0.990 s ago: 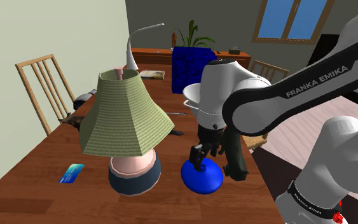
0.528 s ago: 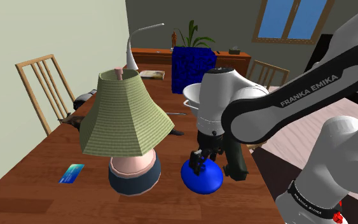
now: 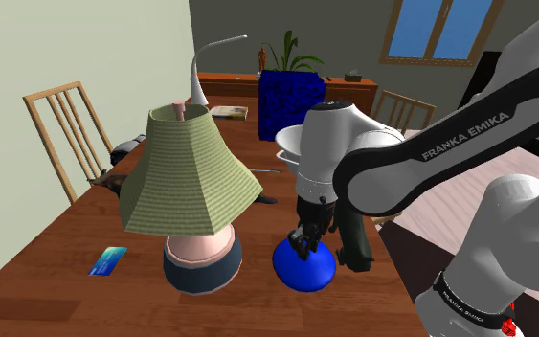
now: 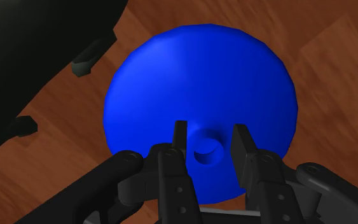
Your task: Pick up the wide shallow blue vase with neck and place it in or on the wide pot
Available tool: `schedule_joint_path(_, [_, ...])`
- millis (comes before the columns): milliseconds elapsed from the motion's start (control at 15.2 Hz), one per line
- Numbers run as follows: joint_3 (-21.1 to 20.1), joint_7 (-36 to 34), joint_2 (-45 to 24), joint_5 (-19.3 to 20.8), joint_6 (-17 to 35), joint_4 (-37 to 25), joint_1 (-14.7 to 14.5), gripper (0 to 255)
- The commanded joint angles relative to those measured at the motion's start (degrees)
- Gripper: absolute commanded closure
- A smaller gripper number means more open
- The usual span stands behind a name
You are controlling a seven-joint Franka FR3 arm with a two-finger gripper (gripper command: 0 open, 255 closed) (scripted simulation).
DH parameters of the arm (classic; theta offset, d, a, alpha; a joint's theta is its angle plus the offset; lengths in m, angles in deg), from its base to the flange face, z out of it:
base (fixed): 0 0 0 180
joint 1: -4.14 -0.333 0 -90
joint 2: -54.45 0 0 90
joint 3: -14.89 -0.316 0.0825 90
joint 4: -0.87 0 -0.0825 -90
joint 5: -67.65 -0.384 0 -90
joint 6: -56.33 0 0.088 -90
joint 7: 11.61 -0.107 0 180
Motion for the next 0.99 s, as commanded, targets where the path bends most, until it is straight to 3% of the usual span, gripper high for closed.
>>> schedule_joint_path(0, [-0.1,0.0,-0.1,0.0,0.0,0.1,0.0,255])
schedule_joint_path(264, [0.0,0.0,-0.1,0.0,0.0,0.1,0.0,255])
schedule_joint_path(924, [1.7,-0.2,6.1,0.7,-10.1,-3.8,-0.2,255])
